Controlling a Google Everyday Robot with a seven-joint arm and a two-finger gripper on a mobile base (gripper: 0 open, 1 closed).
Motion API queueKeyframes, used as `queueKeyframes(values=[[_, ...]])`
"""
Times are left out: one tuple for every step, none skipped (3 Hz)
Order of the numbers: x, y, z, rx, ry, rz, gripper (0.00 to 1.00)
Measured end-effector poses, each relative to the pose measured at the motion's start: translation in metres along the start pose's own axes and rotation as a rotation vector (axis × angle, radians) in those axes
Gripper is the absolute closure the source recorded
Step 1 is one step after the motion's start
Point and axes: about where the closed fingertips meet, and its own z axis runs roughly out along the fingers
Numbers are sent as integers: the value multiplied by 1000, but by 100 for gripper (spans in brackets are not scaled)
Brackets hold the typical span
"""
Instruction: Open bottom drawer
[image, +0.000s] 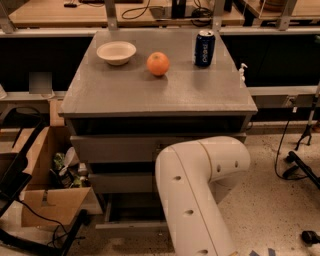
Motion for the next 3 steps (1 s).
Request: queueKeyframes(values=[[-4, 0, 6, -8, -12, 1, 0], [-4, 2, 6, -14, -7, 2, 23], [-4, 7, 1, -34, 14, 16, 54]])
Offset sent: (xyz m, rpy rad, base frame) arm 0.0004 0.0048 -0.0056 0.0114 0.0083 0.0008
